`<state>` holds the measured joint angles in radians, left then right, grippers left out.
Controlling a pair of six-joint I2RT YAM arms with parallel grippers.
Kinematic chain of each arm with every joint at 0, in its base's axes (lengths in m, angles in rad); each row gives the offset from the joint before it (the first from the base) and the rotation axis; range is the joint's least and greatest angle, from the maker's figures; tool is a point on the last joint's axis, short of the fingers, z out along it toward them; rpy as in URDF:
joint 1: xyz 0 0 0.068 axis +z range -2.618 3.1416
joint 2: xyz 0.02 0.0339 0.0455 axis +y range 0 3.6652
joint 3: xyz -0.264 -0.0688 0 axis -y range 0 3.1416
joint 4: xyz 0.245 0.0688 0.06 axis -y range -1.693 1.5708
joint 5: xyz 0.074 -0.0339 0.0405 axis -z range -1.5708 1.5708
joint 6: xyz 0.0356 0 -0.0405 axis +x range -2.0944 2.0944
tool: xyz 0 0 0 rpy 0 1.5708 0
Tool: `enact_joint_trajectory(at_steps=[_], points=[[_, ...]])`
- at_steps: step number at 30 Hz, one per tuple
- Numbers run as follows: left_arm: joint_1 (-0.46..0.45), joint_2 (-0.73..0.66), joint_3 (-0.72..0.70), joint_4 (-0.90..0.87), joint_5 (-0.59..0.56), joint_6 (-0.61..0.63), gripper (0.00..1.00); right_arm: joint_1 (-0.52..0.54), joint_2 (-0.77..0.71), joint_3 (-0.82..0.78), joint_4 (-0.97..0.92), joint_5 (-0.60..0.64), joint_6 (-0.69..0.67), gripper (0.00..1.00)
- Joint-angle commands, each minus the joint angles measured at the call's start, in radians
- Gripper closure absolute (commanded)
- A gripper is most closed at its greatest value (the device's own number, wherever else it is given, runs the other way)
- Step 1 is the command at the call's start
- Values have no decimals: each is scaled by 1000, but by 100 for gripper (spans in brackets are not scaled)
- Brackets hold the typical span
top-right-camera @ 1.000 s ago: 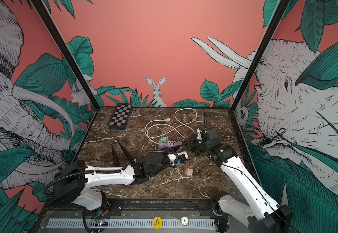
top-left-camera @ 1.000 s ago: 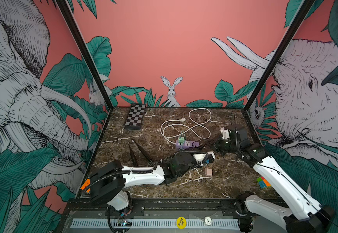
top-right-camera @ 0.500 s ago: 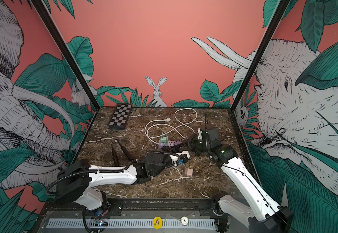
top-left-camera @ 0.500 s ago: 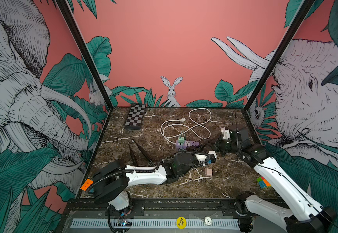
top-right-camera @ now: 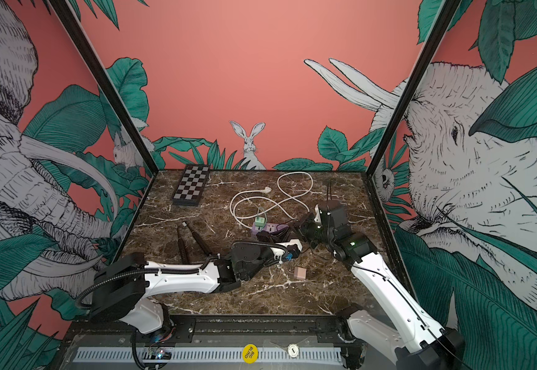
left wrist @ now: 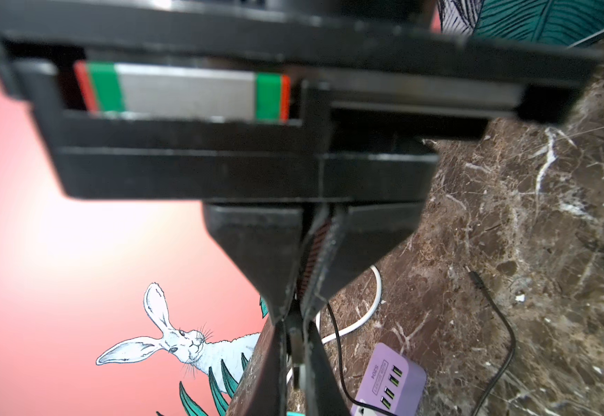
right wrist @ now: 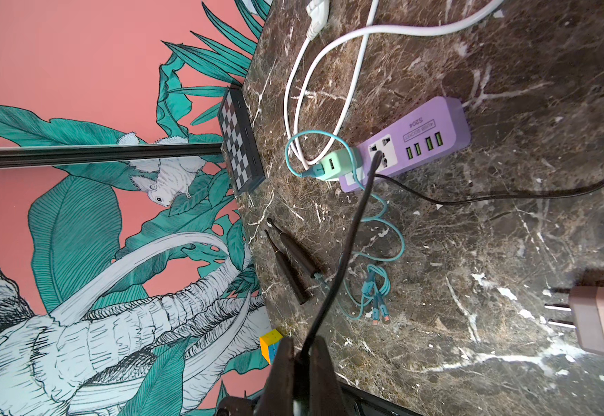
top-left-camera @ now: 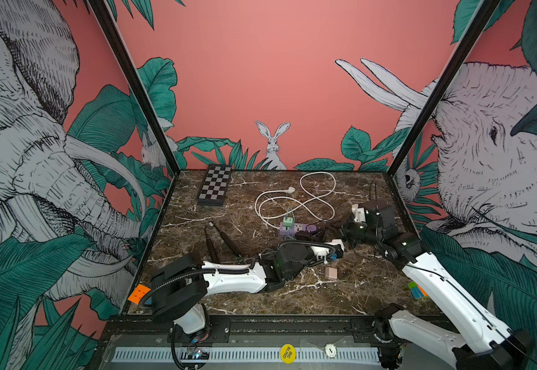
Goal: Charge the electric toothbrush
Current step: Pick up the charging cable from the center of the board.
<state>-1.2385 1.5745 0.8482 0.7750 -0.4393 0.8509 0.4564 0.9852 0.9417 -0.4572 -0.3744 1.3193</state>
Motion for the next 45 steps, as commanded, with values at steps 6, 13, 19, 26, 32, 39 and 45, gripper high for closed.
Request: enact_joint_trajectory(at_steps=[6, 13, 19, 26, 32, 39, 45], points=[[-6, -31, -6, 53, -29, 16, 100, 10, -44, -10, 42, -8, 37, 72], [-6, -111, -67, 44, 9, -36, 100, -21, -102, -21, 65, 13, 42, 23], [-7, -245, -133, -77, 111, -113, 100, -183, -170, -56, 116, -155, 94, 2], [19, -394, -221, -190, 251, -82, 100, -229, -111, -158, 436, -543, 187, 17], [55, -482, -249, -230, 307, -76, 100, -224, -129, -195, 553, -681, 171, 30], [76, -508, -248, -248, 342, -58, 100, -154, -118, -319, 651, -731, 240, 44], [76, -496, -247, -255, 391, -46, 100, -102, -61, -293, 667, -758, 172, 47]])
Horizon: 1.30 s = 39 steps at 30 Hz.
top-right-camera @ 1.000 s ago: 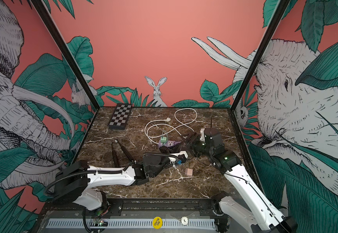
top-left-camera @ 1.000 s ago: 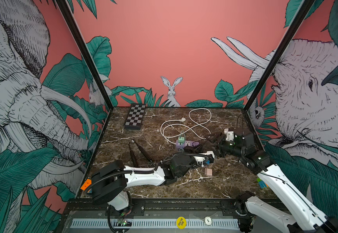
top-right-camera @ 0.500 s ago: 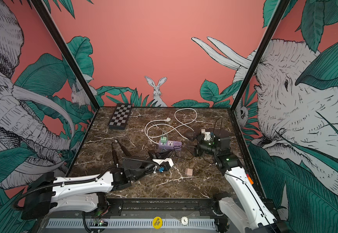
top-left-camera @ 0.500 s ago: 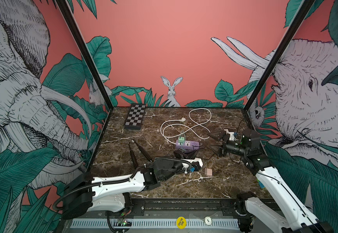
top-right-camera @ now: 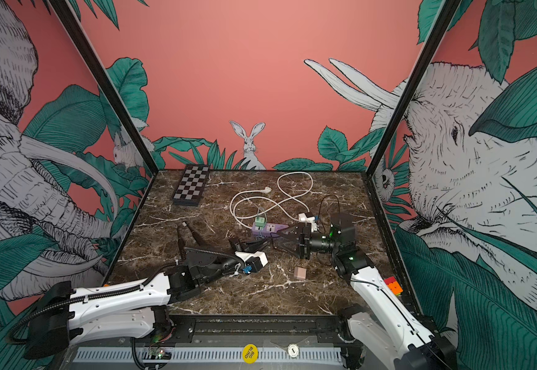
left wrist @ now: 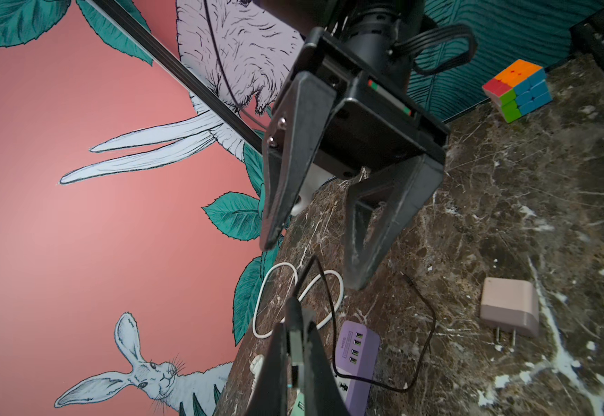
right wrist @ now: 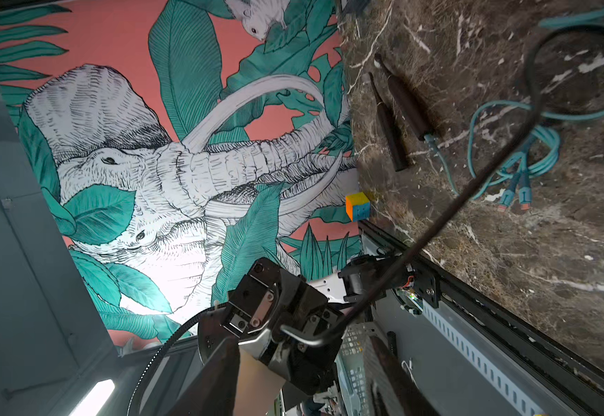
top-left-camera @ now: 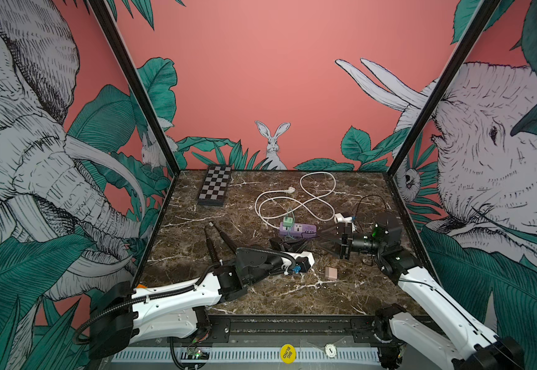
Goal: Charge the electric toothbrush
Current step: Pick up the charging cable from the center of the board.
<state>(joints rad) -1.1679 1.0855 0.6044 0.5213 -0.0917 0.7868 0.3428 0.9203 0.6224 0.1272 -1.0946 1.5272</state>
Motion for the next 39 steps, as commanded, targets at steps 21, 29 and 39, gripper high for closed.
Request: enact_joint_trajectory(at_steps=[21, 29, 39], points=[[4, -12, -2, -18, 70, 89, 100, 89, 74, 48, 100, -54, -90, 86], [4, -24, -4, -22, 56, 111, 100, 89, 59, 58, 63, -64, -97, 74], [5, -36, -10, -31, 63, 122, 100, 91, 48, 71, 35, -74, -119, 88]])
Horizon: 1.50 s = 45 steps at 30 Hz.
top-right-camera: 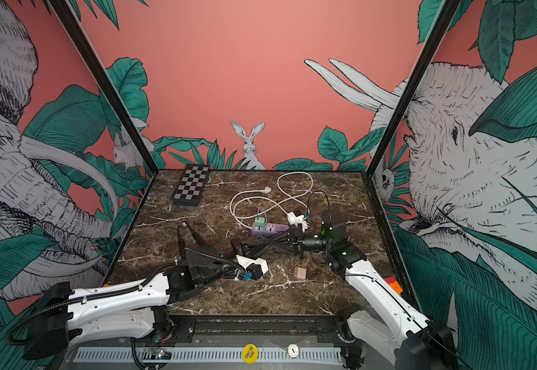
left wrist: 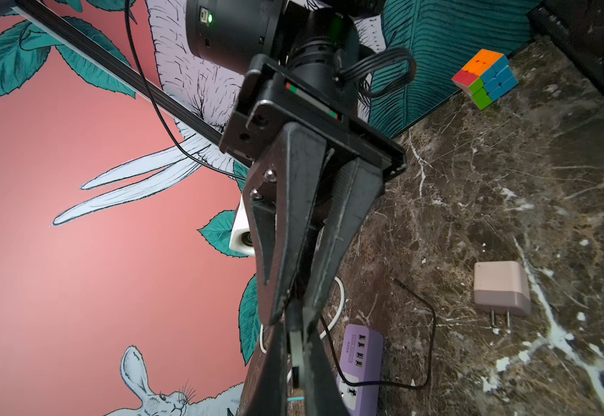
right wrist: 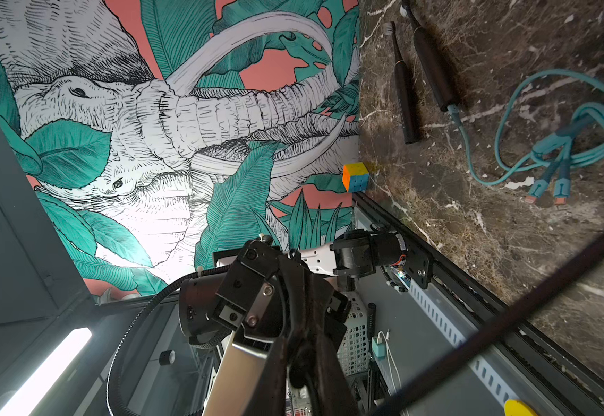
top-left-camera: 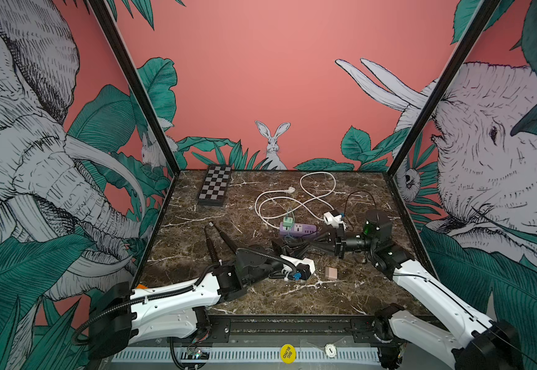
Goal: Charge the electric toothbrush
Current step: Pick up the charging cable from the center of the board, then pick up the plug from the center of the board.
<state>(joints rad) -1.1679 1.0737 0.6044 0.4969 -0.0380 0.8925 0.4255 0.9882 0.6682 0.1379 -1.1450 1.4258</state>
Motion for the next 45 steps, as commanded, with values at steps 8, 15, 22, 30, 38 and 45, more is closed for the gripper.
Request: enact_joint_trajectory(at_steps=[8, 15, 22, 30, 38, 45], points=[[5, -12, -8, -2, 14, 24, 100, 12, -28, 10, 64, -24, 4, 100], [5, -7, -3, 6, 6, 23, 30, 8, -38, -2, 25, 19, -32, 100], [5, -63, -8, -5, -10, -22, 1, -65, -29, -21, -11, 85, -103, 100], [5, -94, 173, -383, -67, -661, 1, -399, -85, -20, -255, 160, -322, 100], [34, 192, 323, -465, 104, -1338, 1, -533, -132, 101, -398, 257, -415, 100], [27, 345, 423, -570, 169, -1326, 1, -542, -136, 281, -557, 302, -498, 100]])
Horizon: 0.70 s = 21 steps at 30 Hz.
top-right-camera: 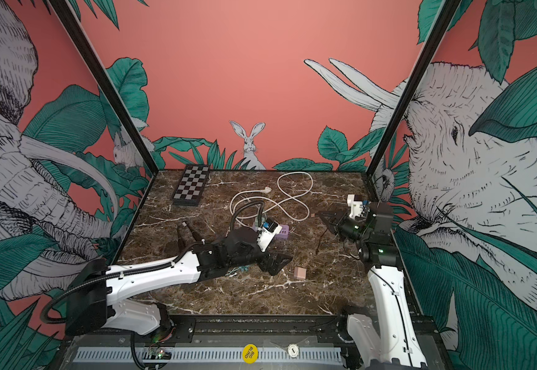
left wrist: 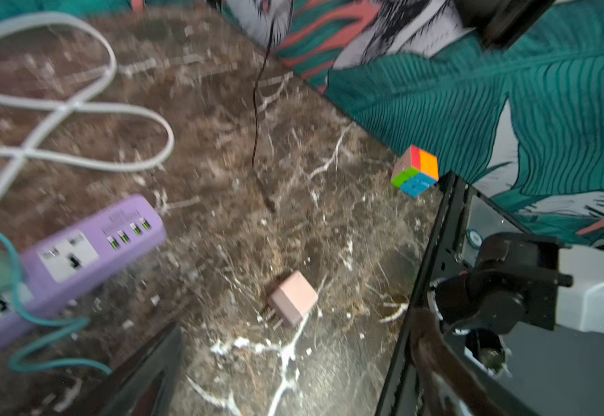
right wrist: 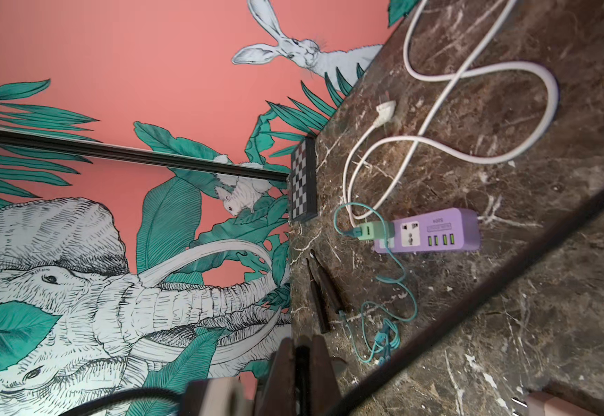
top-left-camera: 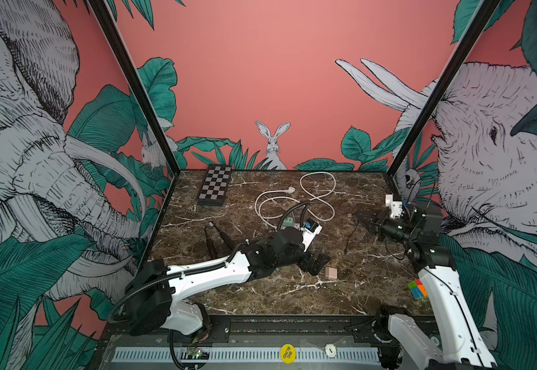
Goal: Charge the electric toothbrush
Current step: Pick up the plug from the center of the board.
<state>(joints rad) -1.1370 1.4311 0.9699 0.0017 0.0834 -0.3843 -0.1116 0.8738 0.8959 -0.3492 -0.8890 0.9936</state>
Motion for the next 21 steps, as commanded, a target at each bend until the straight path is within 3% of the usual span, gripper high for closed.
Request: enact_joint_trajectory(at_steps=[1, 7, 13, 21], points=[[-4, -3, 65, -99, 47, -28, 1, -7, -30, 81, -108, 78, -88, 100], [-66, 48, 42, -151, 49, 206, 1, -8, -38, 172, -240, 150, -185, 100], [-124, 178, 113, -206, -91, 531, 3, -7, -63, 129, -190, 127, -159, 100], [-139, 380, 328, -312, -106, 759, 6, -7, -102, 113, -171, 119, -158, 100]])
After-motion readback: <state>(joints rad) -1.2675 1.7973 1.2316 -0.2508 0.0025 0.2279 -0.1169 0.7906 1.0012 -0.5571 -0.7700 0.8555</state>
